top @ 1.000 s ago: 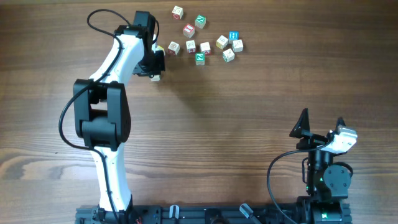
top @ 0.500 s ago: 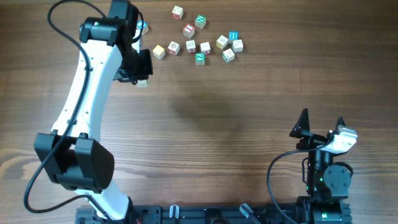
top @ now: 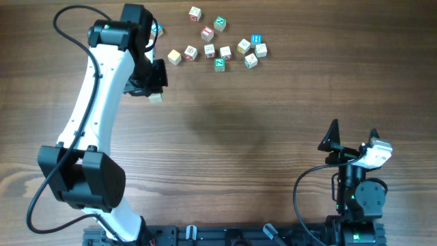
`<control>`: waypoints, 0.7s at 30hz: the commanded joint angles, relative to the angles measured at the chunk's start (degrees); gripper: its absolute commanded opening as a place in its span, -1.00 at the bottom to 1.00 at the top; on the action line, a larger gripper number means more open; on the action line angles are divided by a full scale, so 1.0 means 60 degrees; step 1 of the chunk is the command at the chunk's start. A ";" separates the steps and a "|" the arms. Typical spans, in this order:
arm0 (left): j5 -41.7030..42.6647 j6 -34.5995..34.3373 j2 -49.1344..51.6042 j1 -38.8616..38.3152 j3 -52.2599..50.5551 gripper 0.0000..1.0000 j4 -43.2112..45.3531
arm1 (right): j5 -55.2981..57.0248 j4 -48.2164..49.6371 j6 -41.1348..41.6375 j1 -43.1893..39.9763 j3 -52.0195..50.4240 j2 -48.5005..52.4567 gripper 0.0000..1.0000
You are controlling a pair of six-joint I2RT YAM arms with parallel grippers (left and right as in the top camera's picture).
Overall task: Form a horizontal line
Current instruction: 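Lift the M block and carry it toward the table center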
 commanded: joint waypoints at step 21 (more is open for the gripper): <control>0.0069 -0.0415 -0.0146 -0.1555 -0.1923 -0.78 0.1115 | 0.0062 0.0026 -0.0113 -0.0047 -0.0007 -0.0029 0.99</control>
